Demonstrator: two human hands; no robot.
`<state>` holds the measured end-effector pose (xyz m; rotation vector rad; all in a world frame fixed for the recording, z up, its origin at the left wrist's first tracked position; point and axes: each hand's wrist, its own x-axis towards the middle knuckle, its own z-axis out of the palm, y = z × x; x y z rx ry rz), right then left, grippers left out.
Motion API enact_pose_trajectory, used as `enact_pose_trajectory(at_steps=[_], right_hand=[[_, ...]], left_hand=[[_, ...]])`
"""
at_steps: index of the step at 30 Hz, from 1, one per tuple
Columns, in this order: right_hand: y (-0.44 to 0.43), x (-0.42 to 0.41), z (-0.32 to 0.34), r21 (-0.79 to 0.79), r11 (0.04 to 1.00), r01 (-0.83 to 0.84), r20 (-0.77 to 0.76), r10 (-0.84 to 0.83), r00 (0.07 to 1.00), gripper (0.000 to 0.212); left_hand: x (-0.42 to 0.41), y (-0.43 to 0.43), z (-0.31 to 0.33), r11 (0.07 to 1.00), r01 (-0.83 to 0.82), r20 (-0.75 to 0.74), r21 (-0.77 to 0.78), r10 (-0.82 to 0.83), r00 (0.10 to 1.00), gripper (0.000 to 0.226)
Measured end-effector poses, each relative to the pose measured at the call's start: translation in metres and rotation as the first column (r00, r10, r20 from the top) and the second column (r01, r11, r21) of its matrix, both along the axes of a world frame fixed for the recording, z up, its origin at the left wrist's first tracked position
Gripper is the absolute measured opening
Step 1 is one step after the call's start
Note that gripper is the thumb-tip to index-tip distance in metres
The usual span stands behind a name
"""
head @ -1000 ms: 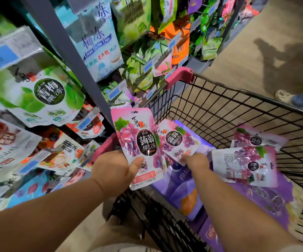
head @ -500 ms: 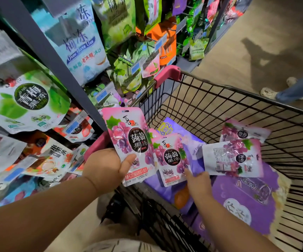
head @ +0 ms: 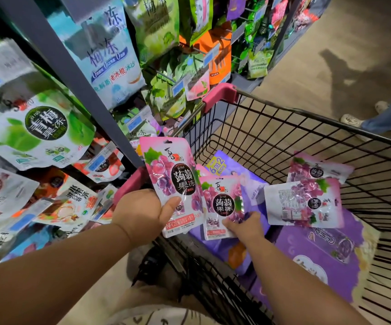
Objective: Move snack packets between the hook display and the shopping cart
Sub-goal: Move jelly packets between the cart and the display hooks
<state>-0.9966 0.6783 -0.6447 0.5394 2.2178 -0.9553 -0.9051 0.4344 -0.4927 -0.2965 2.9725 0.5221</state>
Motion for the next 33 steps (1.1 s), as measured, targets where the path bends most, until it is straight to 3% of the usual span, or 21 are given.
enact_pose_trajectory(at_steps=[4,8,11,15,17,18,21,26,28,31,33], right_hand=[[0.0,0.012,-0.007,-0.17,0.965,0.199,0.124,-0.18,0.976,0.062],[0.003,0.016,-0.002,-0.33,0.888,0.32,0.182,-0.273,0.945,0.02],[0.01,0.014,0.014,-0.386,0.86,0.335,0.129,-0.309,0.942,0.01],[0.018,0.009,0.035,-0.455,0.821,0.345,0.102,-0.337,0.936,0.022],[0.019,0.006,0.05,-0.484,0.782,0.392,0.103,-0.393,0.914,0.012],[0.019,0.005,0.058,-0.5,0.761,0.415,0.1,-0.425,0.9,0.003],[0.017,0.0,0.084,-0.57,0.726,0.385,0.041,-0.443,0.896,0.019],[0.005,-0.002,0.15,-0.66,0.681,0.317,-0.058,-0.467,0.882,0.013],[-0.003,-0.002,0.175,-0.687,0.681,0.255,-0.114,-0.447,0.887,0.02],[-0.017,-0.002,0.21,-0.715,0.677,0.176,-0.191,-0.431,0.882,0.018],[-0.027,-0.003,0.227,-0.716,0.687,0.12,-0.244,-0.409,0.879,0.013]], left_hand=[[0.0,-0.005,-0.007,1.0,0.012,0.042,-0.018,-0.011,0.999,0.122],[-0.001,-0.006,-0.006,0.998,0.049,0.022,-0.028,-0.048,0.999,0.115],[-0.001,-0.004,-0.001,0.997,0.063,0.086,-0.032,-0.06,0.995,0.091],[-0.003,0.001,0.01,0.989,0.1,0.162,-0.114,-0.081,0.984,0.067],[-0.002,0.003,0.015,0.99,0.091,0.209,-0.109,-0.066,0.976,0.057],[-0.001,0.004,0.018,0.992,0.087,0.219,-0.095,-0.064,0.974,0.055],[0.003,0.004,0.017,0.997,0.073,0.199,-0.041,-0.063,0.978,0.056],[0.011,0.002,0.022,0.989,-0.059,0.226,0.136,0.027,0.974,0.063],[0.014,-0.002,0.035,0.959,-0.153,0.209,0.238,0.103,0.972,0.063],[0.017,-0.014,0.061,0.894,-0.252,0.145,0.37,0.213,0.966,0.046],[0.024,-0.023,0.086,0.838,-0.318,0.123,0.443,0.295,0.948,0.055]])
